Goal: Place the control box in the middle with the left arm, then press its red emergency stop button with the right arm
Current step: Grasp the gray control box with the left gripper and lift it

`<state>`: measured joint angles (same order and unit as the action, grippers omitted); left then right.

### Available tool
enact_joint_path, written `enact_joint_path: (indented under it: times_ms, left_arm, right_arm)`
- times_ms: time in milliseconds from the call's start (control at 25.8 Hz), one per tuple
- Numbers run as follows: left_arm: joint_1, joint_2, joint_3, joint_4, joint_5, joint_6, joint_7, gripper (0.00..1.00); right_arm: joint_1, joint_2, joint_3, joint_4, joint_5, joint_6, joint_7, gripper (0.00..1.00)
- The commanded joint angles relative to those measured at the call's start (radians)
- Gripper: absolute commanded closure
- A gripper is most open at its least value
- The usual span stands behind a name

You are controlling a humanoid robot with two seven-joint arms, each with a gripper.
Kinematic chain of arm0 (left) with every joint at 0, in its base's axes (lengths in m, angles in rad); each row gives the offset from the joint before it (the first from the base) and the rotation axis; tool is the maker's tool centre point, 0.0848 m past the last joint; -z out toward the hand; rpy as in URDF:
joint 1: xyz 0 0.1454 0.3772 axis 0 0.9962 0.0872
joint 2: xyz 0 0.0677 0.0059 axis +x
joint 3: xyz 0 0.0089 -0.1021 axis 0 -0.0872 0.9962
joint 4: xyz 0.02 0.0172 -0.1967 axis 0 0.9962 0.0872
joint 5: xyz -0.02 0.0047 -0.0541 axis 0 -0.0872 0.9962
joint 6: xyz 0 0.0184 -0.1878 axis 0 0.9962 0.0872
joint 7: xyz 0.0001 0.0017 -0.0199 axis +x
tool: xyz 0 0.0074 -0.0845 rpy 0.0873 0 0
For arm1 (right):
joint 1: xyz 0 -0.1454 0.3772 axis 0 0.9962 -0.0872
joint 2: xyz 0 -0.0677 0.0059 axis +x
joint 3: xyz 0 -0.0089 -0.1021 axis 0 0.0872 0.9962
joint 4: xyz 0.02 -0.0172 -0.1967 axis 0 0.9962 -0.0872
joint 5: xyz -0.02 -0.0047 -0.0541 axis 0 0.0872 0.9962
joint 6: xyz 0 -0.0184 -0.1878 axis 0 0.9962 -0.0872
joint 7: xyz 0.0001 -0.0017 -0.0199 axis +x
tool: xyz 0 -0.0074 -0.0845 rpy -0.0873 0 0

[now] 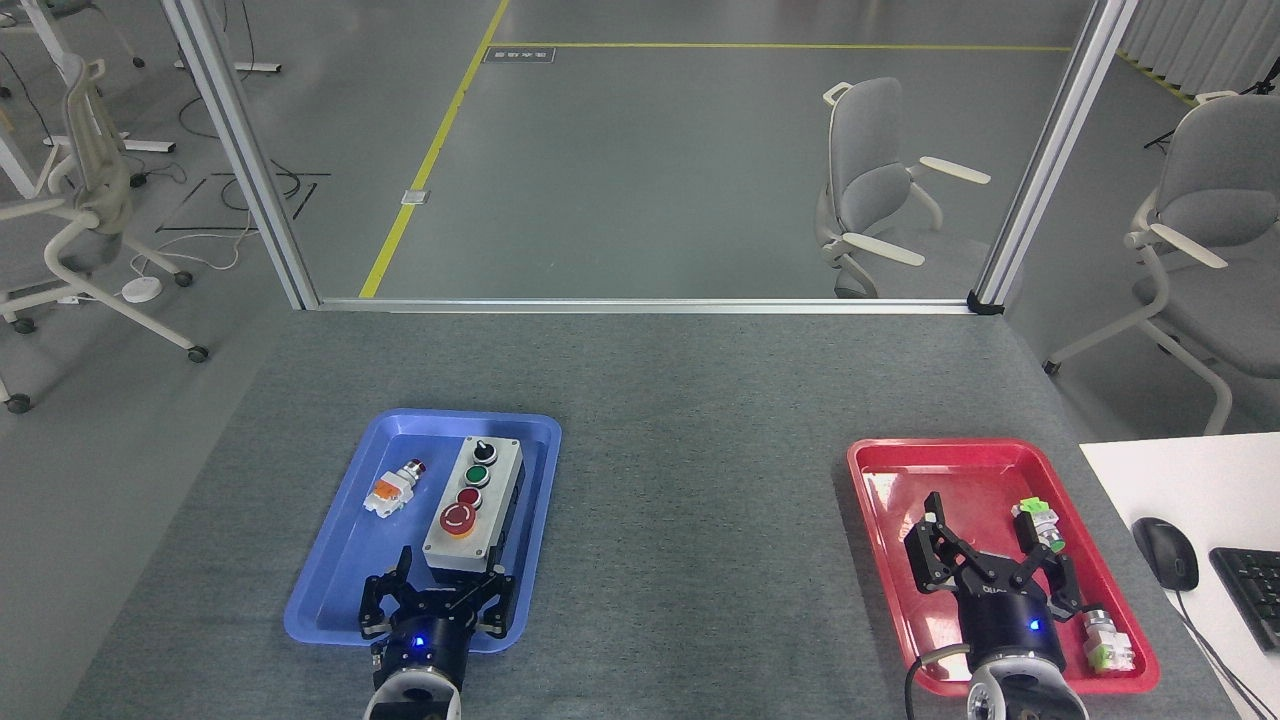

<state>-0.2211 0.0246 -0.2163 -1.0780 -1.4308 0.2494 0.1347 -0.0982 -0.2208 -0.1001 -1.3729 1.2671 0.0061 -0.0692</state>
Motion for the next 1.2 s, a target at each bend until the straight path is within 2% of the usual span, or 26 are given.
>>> enact_joint_path:
  times_ms: [0, 311, 660, 738, 854, 932, 1010, 1049, 1165]
  left_arm:
    - [-0.03, -0.002, 0.0, 0.039, 0.027, -0.015, 0.0, 0.01]
    - [-0.101, -0.035, 0.0, 0.173, 0.072, -0.042, 0.003, 0.01]
    - [-0.205, -0.045, 0.0, 0.314, 0.102, -0.052, 0.014, 0.03]
    - [-0.219, -0.043, 0.0, 0.334, 0.102, -0.053, 0.016, 0.13]
    - [-0.231, -0.038, 0.0, 0.355, 0.102, -0.081, 0.013, 0.33]
    - [-0.231, -0.028, 0.0, 0.357, 0.104, -0.128, 0.01, 0.69]
    - [-0.231, -0.026, 0.008, 0.355, 0.11, -0.162, 0.01, 0.93]
    - [-0.231, -0.023, 0.011, 0.352, 0.121, -0.171, 0.013, 1.0]
    - [-0.233, -0.015, 0.012, 0.342, 0.165, -0.188, 0.017, 1.0]
  right_arm:
    - [0.0, -0.002, 0.0, 0.0, 0.0, 0.0, 0.0, 0.01]
    - [0.0, -0.002, -0.001, 0.002, 0.0, 0.0, 0.0, 0.01]
    - [-0.001, 0.0, -0.003, 0.002, 0.0, 0.0, 0.0, 0.01]
    - [0.0, 0.0, -0.001, 0.002, 0.0, 0.0, 0.0, 0.01]
    - [0.0, 0.0, -0.001, 0.002, 0.0, 0.0, 0.0, 0.01]
    - [0.0, -0.002, -0.001, 0.002, 0.0, 0.0, 0.0, 0.01]
    - [0.0, -0.002, -0.001, 0.002, 0.002, 0.0, 0.0, 0.01]
    - [0.0, 0.0, 0.0, 0.002, 0.0, 0.0, 0.0, 0.01]
    - [0.0, 0.0, 0.0, 0.002, 0.0, 0.0, 0.0, 0.01]
